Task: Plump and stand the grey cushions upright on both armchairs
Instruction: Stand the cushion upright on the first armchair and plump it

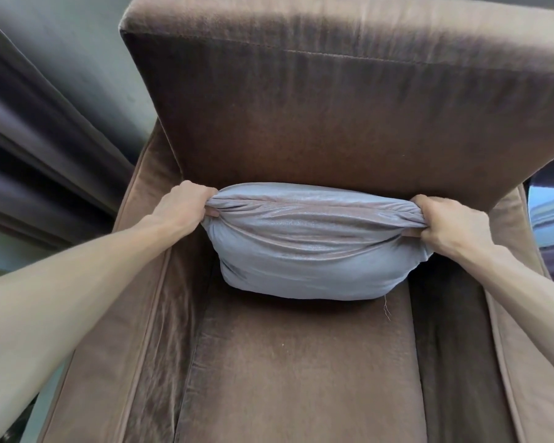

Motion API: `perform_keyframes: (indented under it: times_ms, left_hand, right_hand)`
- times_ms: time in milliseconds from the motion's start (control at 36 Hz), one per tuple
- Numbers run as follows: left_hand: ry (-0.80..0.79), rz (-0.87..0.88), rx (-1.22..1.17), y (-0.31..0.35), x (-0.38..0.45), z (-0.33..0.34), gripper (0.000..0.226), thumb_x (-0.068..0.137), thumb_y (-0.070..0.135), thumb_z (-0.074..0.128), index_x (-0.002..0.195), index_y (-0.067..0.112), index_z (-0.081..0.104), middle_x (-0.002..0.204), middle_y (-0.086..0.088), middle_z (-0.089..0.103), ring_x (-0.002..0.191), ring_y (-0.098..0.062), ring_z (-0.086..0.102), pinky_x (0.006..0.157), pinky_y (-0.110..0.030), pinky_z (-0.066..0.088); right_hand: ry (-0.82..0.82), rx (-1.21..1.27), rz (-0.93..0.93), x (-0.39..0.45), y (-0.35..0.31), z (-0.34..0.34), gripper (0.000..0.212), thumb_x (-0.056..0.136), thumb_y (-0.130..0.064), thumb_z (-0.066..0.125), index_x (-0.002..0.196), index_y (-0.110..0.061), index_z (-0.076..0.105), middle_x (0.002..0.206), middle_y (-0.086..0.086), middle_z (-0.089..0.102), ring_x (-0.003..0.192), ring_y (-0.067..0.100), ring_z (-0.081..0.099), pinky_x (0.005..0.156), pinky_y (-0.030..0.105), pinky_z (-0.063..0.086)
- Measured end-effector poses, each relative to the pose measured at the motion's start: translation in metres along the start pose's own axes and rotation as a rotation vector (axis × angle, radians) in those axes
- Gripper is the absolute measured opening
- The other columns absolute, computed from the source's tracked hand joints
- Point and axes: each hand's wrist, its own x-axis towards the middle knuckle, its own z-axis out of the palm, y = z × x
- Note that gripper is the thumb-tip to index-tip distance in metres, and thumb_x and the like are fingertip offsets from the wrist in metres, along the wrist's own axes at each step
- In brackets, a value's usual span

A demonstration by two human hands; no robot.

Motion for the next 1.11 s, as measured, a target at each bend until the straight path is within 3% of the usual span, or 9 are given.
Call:
perform_keyframes:
  times_ms: [111, 278, 444, 500, 639, 722, 806, 1000, 1111]
  left_hand:
    - [-0.006, 0.018, 0.012, -0.004, 0.003, 0.0, 0.032, 0.087, 0.004, 0.057, 0.095, 0.033, 0.068, 0.089, -0.004, 0.067, 0.089, -0.035, 0.066, 0.079, -0.049, 0.058]
    - [0.0, 0.052, 0.026, -0.007, 0.015, -0.011, 0.035, 0.085, 0.004, 0.06, 0.092, 0.035, 0.074, 0.079, -0.003, 0.067, 0.081, -0.033, 0.067, 0.075, -0.047, 0.059]
    - [-0.012, 0.081, -0.028, -0.016, 0.018, -0.006, 0.025, 0.086, 0.004, 0.067, 0.089, 0.028, 0.073, 0.079, -0.002, 0.072, 0.08, -0.026, 0.071, 0.075, -0.035, 0.056]
    - [-0.074, 0.094, -0.08, -0.012, 0.018, -0.011, 0.012, 0.089, 0.009, 0.072, 0.095, 0.018, 0.073, 0.087, -0.007, 0.074, 0.087, -0.025, 0.07, 0.079, -0.034, 0.054]
    - [-0.055, 0.196, -0.07, -0.017, 0.018, -0.034, 0.021, 0.092, 0.008, 0.069, 0.112, 0.009, 0.077, 0.102, -0.006, 0.078, 0.098, -0.018, 0.069, 0.091, -0.027, 0.049]
    - [0.044, 0.204, -0.004, -0.032, 0.019, -0.044, 0.016, 0.094, 0.002, 0.064, 0.101, 0.002, 0.079, 0.087, -0.013, 0.079, 0.085, -0.025, 0.075, 0.087, -0.03, 0.054]
    - [0.1, 0.052, -0.064, -0.05, 0.022, -0.055, 0.018, 0.095, -0.001, 0.059, 0.095, -0.001, 0.077, 0.072, -0.009, 0.073, 0.066, -0.019, 0.073, 0.072, -0.024, 0.057]
    - [-0.003, 0.079, -0.109, -0.036, 0.01, -0.06, 0.039, 0.093, 0.035, 0.069, 0.126, 0.013, 0.071, 0.117, -0.005, 0.075, 0.112, -0.022, 0.069, 0.102, -0.031, 0.047]
    - [-0.111, 0.08, -0.21, -0.026, 0.01, -0.043, 0.059, 0.079, 0.038, 0.083, 0.132, 0.017, 0.067, 0.115, 0.005, 0.071, 0.108, -0.012, 0.066, 0.098, -0.025, 0.048]
  right_hand:
    - [-0.077, 0.015, 0.055, 0.0, 0.002, -0.004, 0.027, 0.083, -0.025, 0.07, 0.107, -0.025, 0.057, 0.109, 0.002, 0.063, 0.102, 0.036, 0.061, 0.072, 0.043, 0.046]
    - [-0.041, -0.08, 0.123, 0.0, 0.003, -0.012, 0.027, 0.075, -0.008, 0.061, 0.097, -0.021, 0.065, 0.084, 0.011, 0.054, 0.092, 0.042, 0.064, 0.07, 0.04, 0.042]
    - [0.029, -0.09, 0.068, -0.004, 0.007, -0.004, 0.027, 0.075, -0.009, 0.061, 0.099, -0.022, 0.065, 0.094, 0.013, 0.07, 0.091, 0.039, 0.067, 0.067, 0.037, 0.037]
    - [-0.009, -0.045, 0.056, -0.003, 0.011, -0.003, 0.025, 0.079, -0.013, 0.063, 0.103, -0.022, 0.064, 0.099, 0.01, 0.07, 0.096, 0.038, 0.066, 0.071, 0.04, 0.039]
    - [-0.092, 0.247, 0.091, 0.001, 0.032, -0.011, 0.018, 0.085, -0.051, 0.071, 0.083, -0.037, 0.06, 0.085, -0.002, 0.067, 0.087, 0.03, 0.061, 0.076, 0.045, 0.052]
    - [-0.11, 0.214, 0.013, -0.002, 0.04, -0.012, 0.013, 0.089, -0.052, 0.062, 0.101, -0.048, 0.061, 0.089, -0.004, 0.072, 0.091, 0.033, 0.066, 0.077, 0.047, 0.055]
    - [-0.151, 0.265, -0.068, -0.002, 0.038, -0.014, 0.02, 0.095, -0.027, 0.063, 0.114, -0.025, 0.069, 0.094, -0.001, 0.07, 0.093, 0.03, 0.067, 0.074, 0.037, 0.043]
    - [-0.142, 0.348, -0.015, -0.001, 0.037, -0.029, 0.04, 0.077, -0.023, 0.086, 0.114, -0.023, 0.071, 0.098, -0.005, 0.073, 0.094, 0.02, 0.066, 0.082, 0.037, 0.045]
    - [-0.014, 0.388, 0.027, -0.001, 0.042, -0.031, 0.034, 0.071, -0.027, 0.09, 0.102, -0.024, 0.077, 0.091, -0.005, 0.077, 0.088, 0.018, 0.071, 0.078, 0.031, 0.047]
